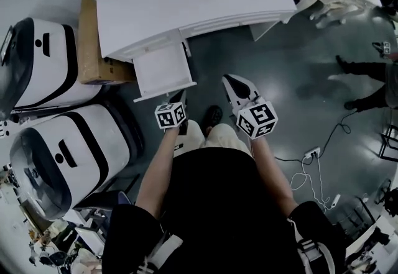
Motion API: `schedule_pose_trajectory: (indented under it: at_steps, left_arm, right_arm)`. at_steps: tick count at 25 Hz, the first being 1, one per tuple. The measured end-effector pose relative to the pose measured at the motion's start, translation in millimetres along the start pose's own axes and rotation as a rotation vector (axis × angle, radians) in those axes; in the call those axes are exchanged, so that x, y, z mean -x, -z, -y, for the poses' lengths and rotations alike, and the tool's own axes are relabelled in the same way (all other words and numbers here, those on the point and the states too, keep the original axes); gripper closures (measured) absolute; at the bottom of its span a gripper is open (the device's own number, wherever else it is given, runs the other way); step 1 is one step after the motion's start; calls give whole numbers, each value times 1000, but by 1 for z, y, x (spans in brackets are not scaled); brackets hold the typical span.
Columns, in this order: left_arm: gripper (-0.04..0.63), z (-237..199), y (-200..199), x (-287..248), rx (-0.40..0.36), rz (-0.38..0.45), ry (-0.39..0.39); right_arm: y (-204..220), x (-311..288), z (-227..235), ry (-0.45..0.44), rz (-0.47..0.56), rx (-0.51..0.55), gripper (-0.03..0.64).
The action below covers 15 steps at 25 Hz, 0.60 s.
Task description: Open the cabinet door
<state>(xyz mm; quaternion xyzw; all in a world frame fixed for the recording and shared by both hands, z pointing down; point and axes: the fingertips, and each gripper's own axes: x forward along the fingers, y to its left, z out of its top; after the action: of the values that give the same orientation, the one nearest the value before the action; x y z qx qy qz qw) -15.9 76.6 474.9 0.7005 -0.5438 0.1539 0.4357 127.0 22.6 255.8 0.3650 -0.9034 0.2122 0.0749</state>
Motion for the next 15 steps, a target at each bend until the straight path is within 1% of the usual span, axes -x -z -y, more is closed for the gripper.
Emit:
schedule_pose_trajectory:
  at_steps: [6,11,15]
  left_arm:
    - [568,47,-67,46,-123,158,103]
    - [572,95,-130,93,-212,307,245]
    - [572,133,-176,135,-278,402,326]
  right_arm:
    - [-41,13,-3,-30,53,26,599]
    - [-86,25,-12,-57,112,78,600]
    - [-119,34,-25,-70,166,104,600]
